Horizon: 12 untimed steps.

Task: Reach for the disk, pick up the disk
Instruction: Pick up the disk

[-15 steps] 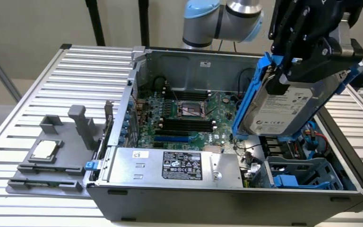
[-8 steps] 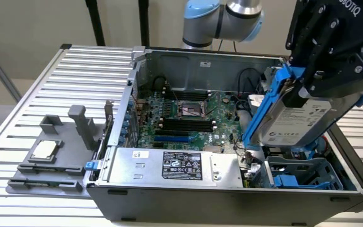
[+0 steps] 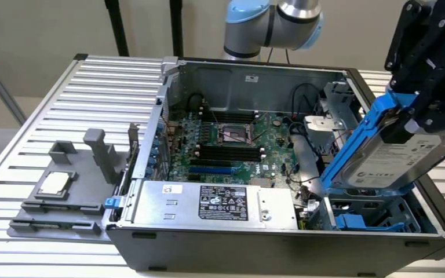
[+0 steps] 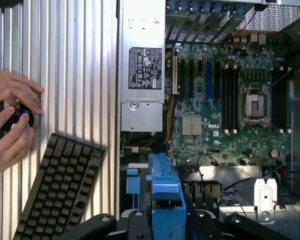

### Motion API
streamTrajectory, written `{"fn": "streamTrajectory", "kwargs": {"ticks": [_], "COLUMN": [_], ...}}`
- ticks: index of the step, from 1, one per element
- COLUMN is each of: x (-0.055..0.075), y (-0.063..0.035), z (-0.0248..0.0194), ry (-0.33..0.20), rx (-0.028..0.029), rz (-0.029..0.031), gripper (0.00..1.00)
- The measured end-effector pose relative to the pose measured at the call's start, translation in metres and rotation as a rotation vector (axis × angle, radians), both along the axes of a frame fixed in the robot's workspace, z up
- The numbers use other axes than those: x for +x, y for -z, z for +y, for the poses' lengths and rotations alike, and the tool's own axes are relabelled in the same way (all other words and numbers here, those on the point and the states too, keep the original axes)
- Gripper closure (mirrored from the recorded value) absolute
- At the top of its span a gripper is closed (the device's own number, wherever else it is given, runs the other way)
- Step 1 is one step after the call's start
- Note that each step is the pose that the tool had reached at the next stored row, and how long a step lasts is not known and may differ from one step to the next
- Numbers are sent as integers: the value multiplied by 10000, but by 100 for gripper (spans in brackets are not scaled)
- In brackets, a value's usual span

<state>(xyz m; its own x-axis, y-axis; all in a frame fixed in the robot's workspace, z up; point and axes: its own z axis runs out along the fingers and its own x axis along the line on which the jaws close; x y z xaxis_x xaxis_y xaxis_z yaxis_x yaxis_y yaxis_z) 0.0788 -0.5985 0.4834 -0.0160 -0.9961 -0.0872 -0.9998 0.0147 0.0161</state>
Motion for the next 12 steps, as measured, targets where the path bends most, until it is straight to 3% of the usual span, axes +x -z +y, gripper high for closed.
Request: {"fn": "streamTrajectory", "kwargs": {"ticks": [7, 12], "x": [304, 309], "y": [11, 10], "z": [-35, -35], "ry": [-4, -3], "rx": [0, -1], "rz": [28, 31], "gripper": [67, 67]}}
